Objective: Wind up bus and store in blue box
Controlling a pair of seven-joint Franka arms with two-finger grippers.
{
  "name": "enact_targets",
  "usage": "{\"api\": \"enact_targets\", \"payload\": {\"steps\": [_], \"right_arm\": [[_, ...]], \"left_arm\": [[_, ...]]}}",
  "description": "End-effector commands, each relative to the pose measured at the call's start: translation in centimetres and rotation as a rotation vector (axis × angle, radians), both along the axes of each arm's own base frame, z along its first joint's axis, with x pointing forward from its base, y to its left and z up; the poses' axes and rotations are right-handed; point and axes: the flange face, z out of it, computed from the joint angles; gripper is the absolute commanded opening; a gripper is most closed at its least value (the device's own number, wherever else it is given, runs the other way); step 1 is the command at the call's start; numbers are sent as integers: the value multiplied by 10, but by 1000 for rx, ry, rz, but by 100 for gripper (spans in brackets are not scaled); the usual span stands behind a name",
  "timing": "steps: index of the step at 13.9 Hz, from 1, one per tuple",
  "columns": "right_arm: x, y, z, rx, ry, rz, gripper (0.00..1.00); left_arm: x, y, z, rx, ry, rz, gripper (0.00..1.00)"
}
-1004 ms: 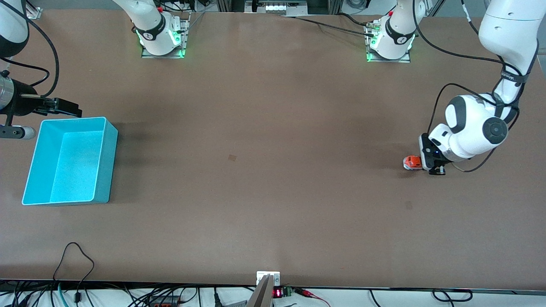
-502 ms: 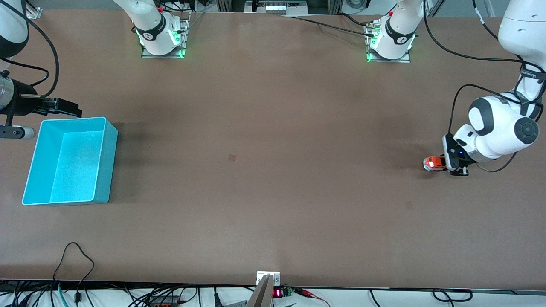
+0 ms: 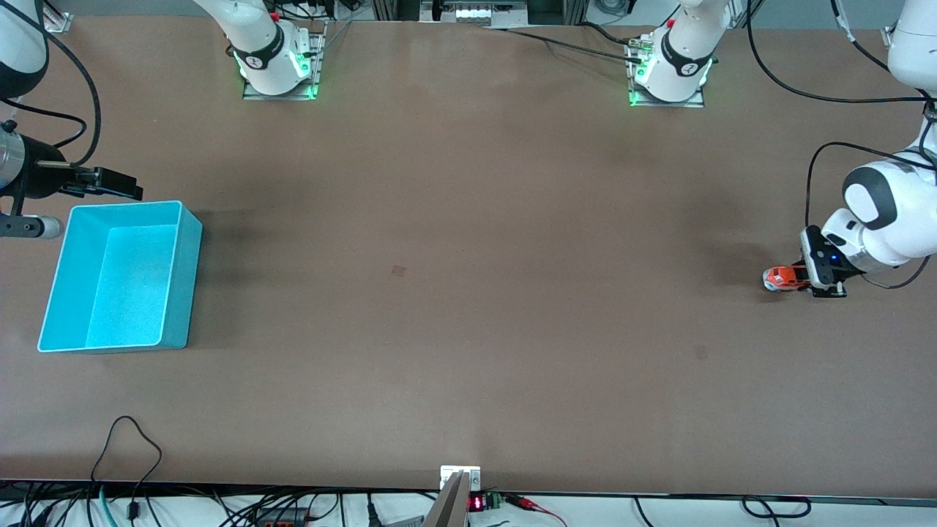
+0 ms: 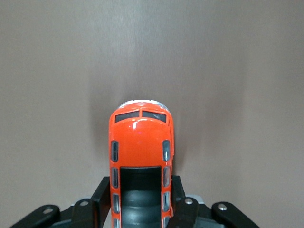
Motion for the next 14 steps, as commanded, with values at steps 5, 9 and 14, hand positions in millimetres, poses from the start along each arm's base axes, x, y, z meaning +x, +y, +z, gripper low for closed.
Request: {"api": "enact_targets", "payload": {"steps": [5,9,14], "right_arm": [[-1,-4,-1,23,29,-22,100],[-1,-2,0,37,26,-23,100],[-1,-2,-1,48,29,-23,100]], "left_arm": [[20,-18,8,-66,154,-67,100],[29,-39,56,-53,156,-106,100],[41,-75,90,-37,127,-155,100]]}}
